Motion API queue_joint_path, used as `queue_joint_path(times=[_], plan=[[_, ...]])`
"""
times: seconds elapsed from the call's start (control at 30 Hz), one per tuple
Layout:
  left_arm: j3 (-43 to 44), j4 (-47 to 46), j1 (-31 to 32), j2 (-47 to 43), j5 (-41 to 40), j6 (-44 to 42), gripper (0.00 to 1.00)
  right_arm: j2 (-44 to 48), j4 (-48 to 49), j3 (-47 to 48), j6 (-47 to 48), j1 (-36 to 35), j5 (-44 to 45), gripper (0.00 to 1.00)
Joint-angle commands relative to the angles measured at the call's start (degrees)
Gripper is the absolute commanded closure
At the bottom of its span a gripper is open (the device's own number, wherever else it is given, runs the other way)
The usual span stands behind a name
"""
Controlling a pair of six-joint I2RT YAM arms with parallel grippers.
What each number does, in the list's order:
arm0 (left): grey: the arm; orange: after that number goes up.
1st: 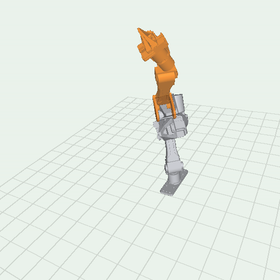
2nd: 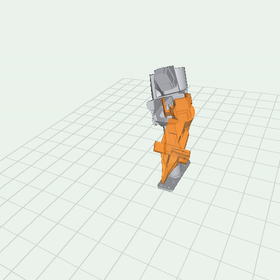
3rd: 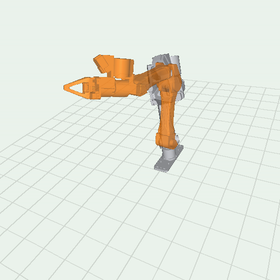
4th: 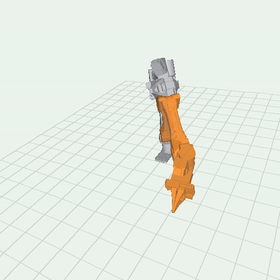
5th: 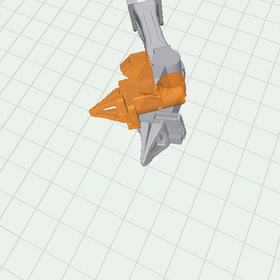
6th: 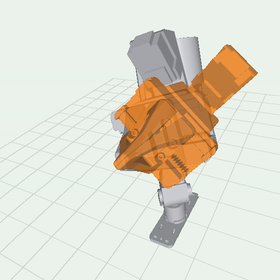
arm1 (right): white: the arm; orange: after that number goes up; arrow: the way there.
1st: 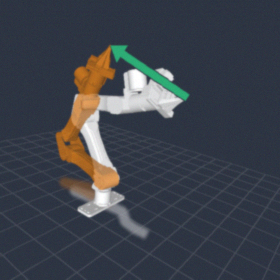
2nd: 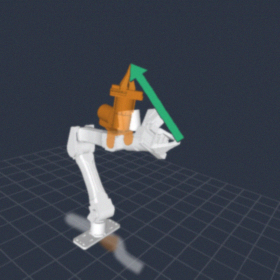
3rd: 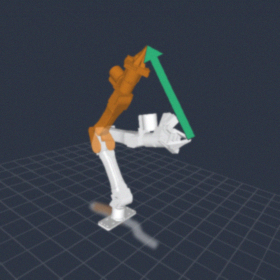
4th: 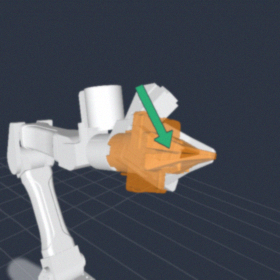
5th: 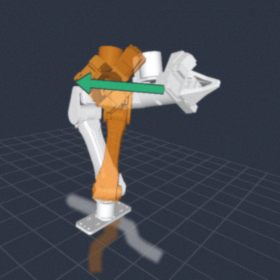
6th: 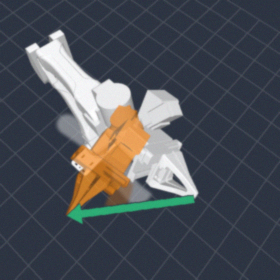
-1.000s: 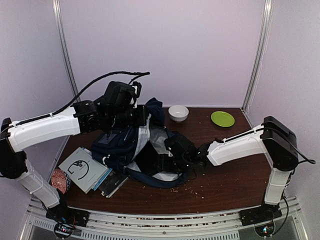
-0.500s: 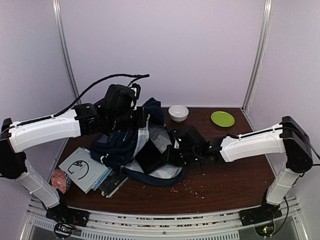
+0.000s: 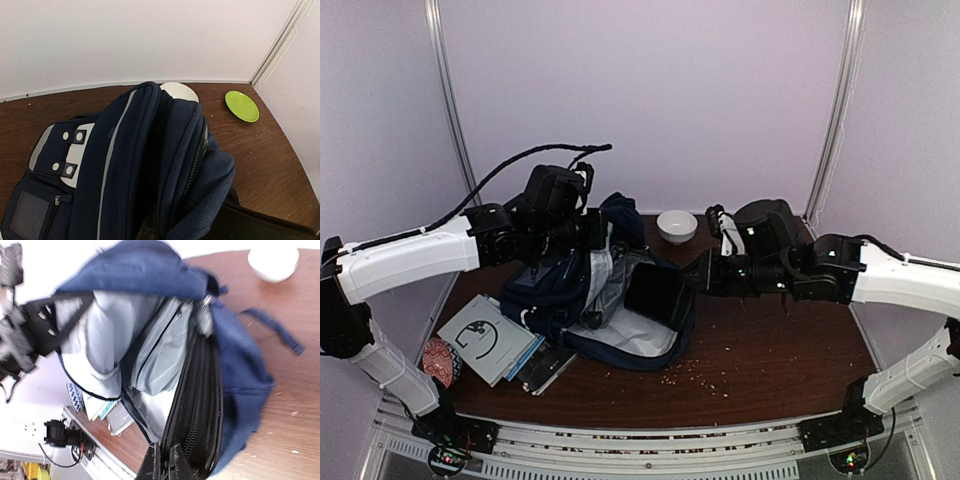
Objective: Pack the student bag
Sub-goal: Pick up the personal item from the student bag.
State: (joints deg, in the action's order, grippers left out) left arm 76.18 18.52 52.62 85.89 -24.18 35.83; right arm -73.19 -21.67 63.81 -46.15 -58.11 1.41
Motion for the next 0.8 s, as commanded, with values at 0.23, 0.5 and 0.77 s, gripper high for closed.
queue_joint_path(times=[0.23,0.5,0.77], plan=[[1.97,-9.36,-8.39,-3.89,12.86,8.85,1.00,20.81,-8.47,-2.28,3.38,0.82,25.92,1.00],[5.55,-8.72,-12.89,-9.02,21.02,11.76,1.00,28.40,-8.70,-10.53,1.82,1.95,32.48,1.00],[3.17,-9.03,-12.89,-9.86,21.59,12.44,1.00,23.68,3.04,-24.71,-2.51,7.25,24.36,1.00]])
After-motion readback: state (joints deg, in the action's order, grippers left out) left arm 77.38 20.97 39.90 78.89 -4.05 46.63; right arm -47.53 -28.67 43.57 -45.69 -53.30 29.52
